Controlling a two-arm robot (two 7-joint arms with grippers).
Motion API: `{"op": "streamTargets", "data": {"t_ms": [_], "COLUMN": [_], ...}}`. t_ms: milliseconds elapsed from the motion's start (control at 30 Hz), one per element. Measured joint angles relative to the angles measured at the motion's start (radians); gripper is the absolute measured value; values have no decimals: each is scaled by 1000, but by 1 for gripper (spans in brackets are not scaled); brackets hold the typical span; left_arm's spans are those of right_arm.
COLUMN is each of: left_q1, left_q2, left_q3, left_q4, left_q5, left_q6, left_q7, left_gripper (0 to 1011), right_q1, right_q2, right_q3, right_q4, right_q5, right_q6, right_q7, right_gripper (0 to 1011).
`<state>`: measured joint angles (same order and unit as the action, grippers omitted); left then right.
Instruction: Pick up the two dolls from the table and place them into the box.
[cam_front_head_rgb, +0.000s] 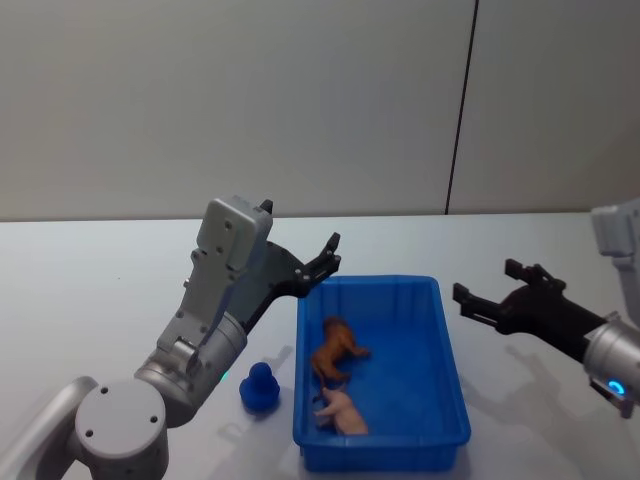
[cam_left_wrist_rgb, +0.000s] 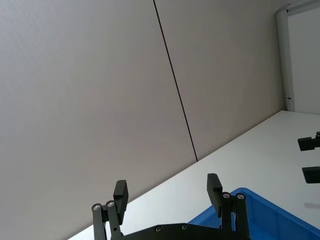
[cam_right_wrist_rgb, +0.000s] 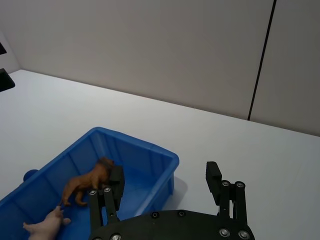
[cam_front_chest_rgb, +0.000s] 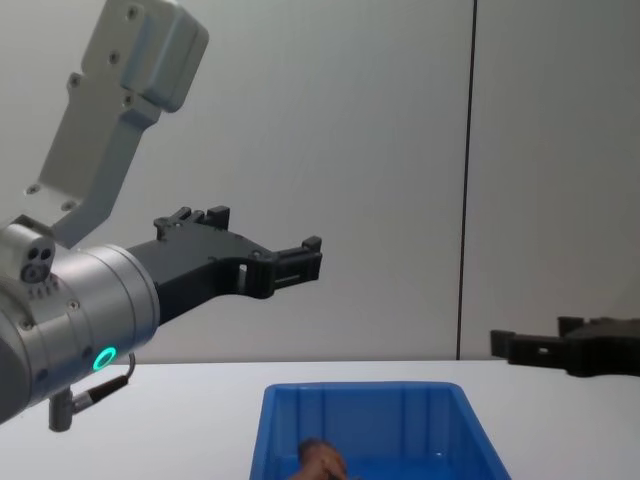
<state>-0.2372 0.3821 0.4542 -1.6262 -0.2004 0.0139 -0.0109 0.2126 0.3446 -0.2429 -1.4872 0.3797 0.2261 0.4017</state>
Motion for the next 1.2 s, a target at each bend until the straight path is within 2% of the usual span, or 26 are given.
{"op": "streamTargets", "data": {"t_ms": [467,733,1100,1200], "left_q1": [10,46,132,162], "left_q2": [8,37,104,127], "left_q3": [-2,-11,-29,-35], "left_q4": [-11,-51,-110,-122], "left_q5": [7,1,-78,-112], "left_q6": [12,46,77,78], "left_q7": [10,38,86,95], "left_gripper": [1001,1001,1001,1001], "right_q1": [-29,-36,-40,-41], "right_q2": [41,50,57,58], "right_q3": [25,30,34,35], "right_q4": [-24,-29,-33,-33], "right_q5": [19,23,26,27], "right_q6": [-6,-7,-8,-8], "right_q7": [15,18,20,20], "right_gripper": [1001,1001,1001,1001]}}
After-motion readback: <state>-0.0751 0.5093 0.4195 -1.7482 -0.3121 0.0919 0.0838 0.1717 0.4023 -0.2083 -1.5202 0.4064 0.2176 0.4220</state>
